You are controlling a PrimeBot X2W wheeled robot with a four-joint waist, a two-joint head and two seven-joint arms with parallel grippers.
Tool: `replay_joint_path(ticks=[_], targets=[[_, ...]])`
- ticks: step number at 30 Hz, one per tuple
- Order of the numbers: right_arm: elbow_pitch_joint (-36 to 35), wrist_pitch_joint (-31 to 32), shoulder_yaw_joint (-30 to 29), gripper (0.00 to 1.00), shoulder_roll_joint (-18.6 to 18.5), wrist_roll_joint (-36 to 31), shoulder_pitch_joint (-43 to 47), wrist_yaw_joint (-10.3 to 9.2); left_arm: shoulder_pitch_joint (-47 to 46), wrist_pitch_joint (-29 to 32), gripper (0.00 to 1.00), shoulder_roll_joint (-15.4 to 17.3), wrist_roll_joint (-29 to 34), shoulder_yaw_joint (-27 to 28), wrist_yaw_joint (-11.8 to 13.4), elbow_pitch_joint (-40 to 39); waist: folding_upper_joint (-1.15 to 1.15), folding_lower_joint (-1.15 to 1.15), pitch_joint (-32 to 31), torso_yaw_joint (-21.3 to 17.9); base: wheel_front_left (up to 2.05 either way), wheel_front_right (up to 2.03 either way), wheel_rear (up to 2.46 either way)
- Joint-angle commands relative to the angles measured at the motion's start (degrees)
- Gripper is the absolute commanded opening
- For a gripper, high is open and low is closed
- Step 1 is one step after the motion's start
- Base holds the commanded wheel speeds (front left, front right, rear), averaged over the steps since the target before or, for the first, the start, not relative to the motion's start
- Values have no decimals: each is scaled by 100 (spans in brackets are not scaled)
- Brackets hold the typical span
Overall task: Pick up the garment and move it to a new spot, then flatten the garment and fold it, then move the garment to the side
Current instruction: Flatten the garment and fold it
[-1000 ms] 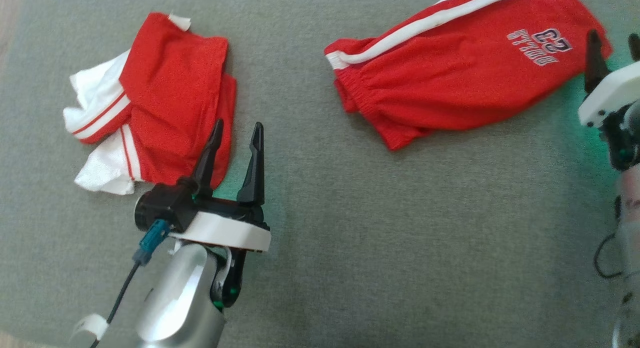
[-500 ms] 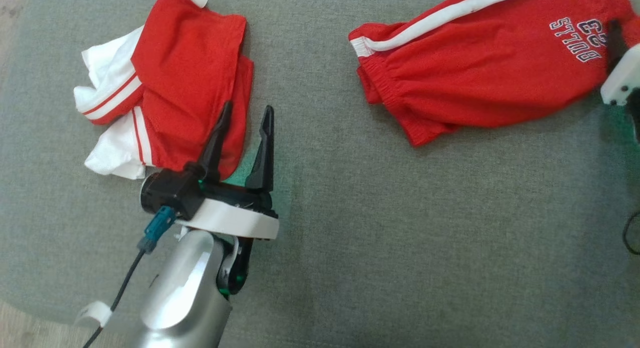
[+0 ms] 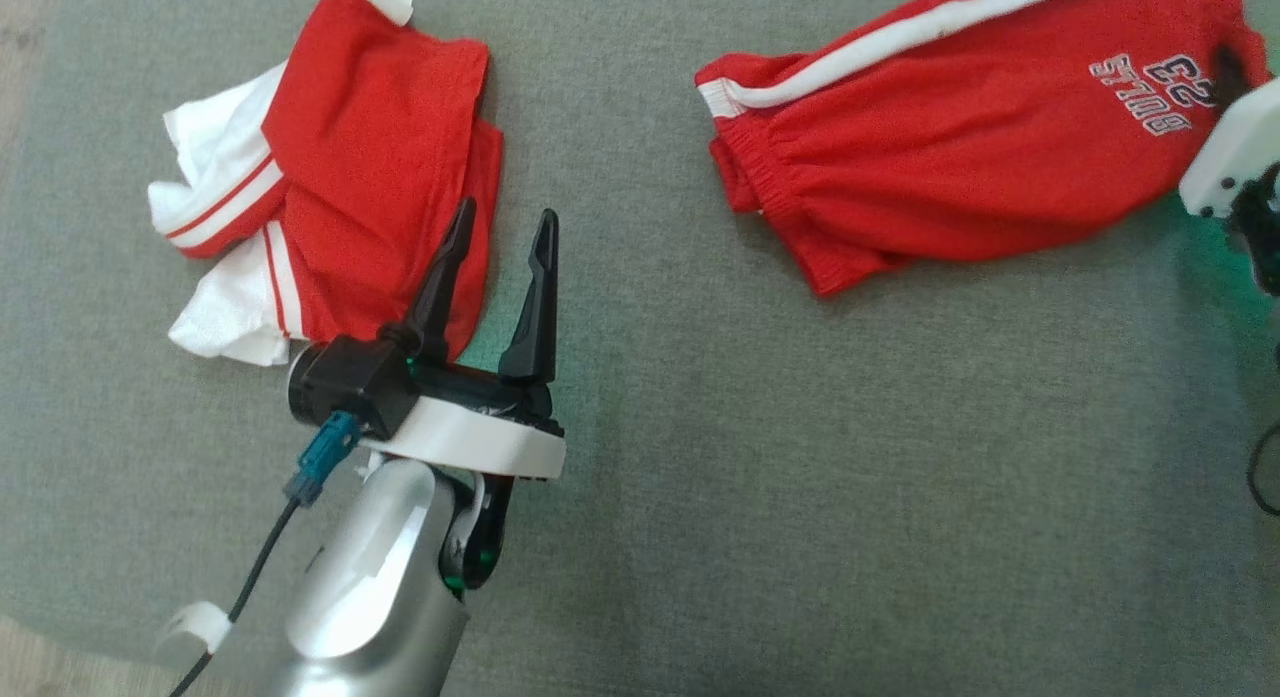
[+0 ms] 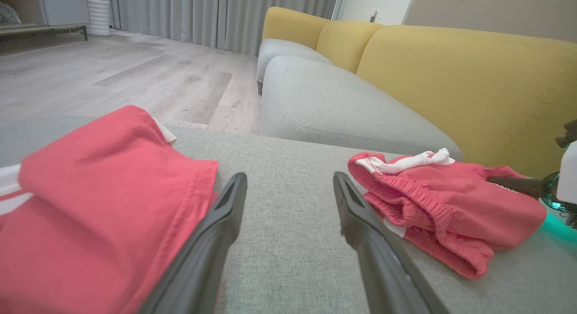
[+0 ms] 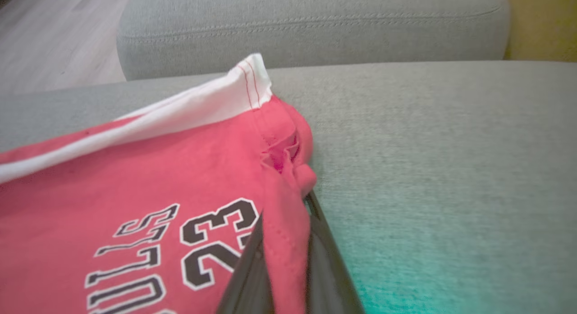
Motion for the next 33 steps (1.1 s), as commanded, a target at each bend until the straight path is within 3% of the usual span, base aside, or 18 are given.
replay_joint_path(ticks=[1,11,20,33], targets=[[-119,-190,100,0,-161,158,104,-5,-46,-55,100,56,21,177,34,-152,0,0,-136,-67,0,0,0],[-180,-529,278,0,-479,585,670,-5,249,-55,100,56,74,328,13,-89,0,0,-725,-448,0,0,0],[106,-785,-66,0,-843,705,1154,-5,432,-55,100,56,79,359,16,-69,0,0,-1093,-635,0,0,0],[36,-1181,-192,0,-594,667,1144,-5,520,-55,100,56,151,457,-13,-44,0,0,-1105,-575,0,0,0]])
